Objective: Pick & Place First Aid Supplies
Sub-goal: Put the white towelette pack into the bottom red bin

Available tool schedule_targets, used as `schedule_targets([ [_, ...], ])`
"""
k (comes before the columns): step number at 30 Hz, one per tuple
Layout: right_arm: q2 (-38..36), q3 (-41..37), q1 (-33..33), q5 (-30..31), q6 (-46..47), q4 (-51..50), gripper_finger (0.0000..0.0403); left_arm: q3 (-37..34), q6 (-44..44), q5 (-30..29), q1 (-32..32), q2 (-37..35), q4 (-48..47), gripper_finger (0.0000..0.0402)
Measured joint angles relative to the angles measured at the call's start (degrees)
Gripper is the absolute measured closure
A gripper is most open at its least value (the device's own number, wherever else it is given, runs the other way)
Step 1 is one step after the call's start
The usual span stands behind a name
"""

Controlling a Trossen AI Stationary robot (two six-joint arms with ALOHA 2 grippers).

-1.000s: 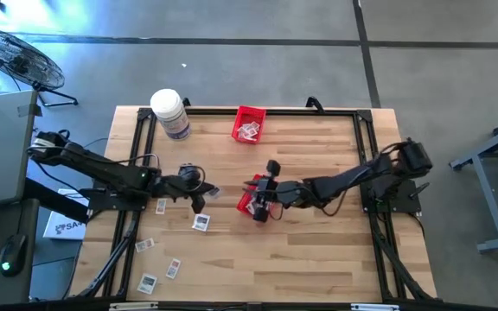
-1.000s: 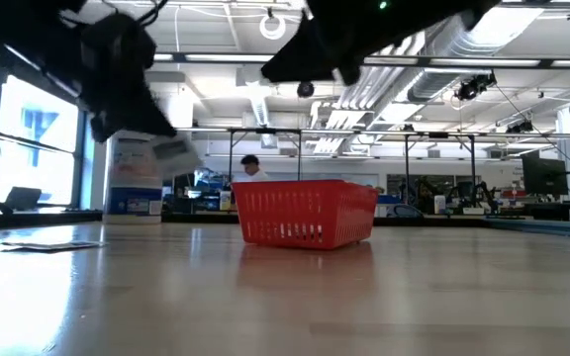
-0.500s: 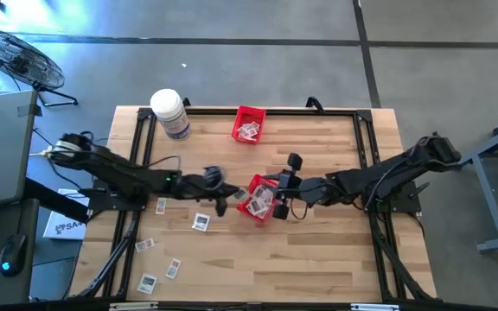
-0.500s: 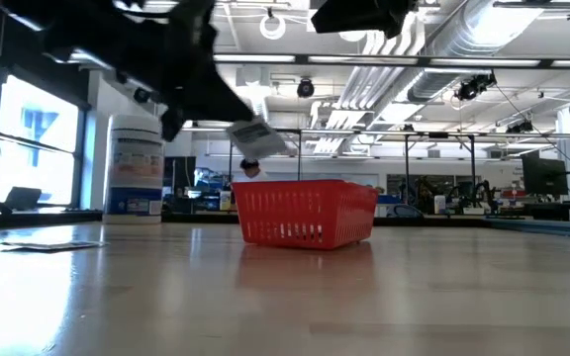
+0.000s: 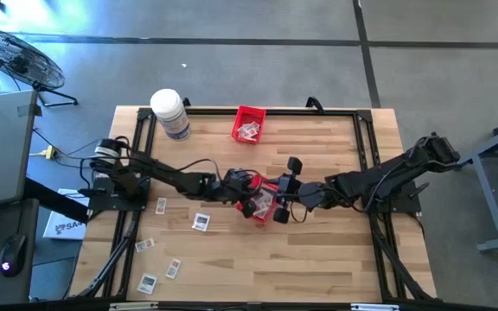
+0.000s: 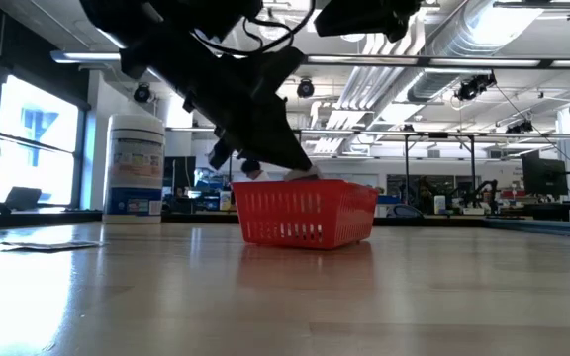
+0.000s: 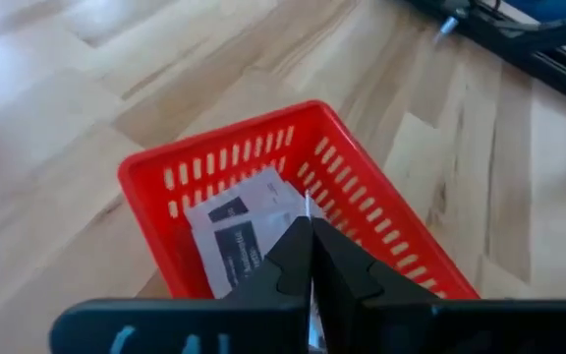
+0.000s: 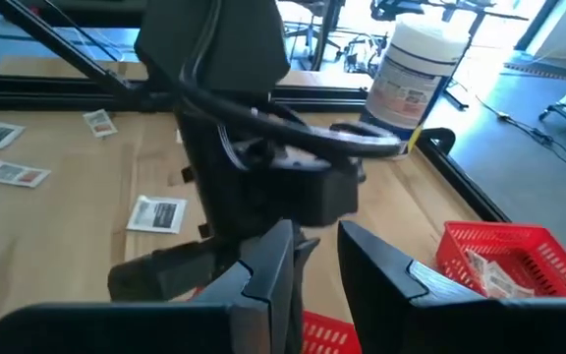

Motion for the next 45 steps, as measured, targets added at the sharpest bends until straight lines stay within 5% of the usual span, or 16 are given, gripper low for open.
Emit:
schedule_targets([
  [11, 2.54, 0.01, -0.08, 2.31, 0.3, 4.39, 0.0324, 0.07, 5.75, 1.89, 1.41, -0.15, -1.99, 0.0309],
  [18, 8.92, 0.0, -0.08, -0.63, -5.53, 14.08, 0.0325, 0.15, 6.09, -2.32, -3.23, -11.04, -19.6, 0.0297],
  [24, 9.86, 0.0, -0.87, -0.28, -6.91, 16.01, 0.0324, -0.15, -3.67, -8.39, -12.65, -18.33, -37.47, 0.0296],
  [30, 9.86, 0.0, -1.52, -0.36, -6.31, 15.88, 0.0324, -2.43, -18.59, -6.32, -22.1, -18.45, -49.3, 0.0296],
  [38, 9.86, 0.0, -1.64, -0.43, -5.99, 16.51, 0.0324, -7.97, -36.76, -3.91, -29.34, -18.26, -50.55, 0.0291],
  [45, 9.86, 0.0, -1.64, -0.23, -6.01, 17.63, 0.0324, -10.32, -35.34, -0.56, -29.82, -18.26, -50.69, 0.0231],
])
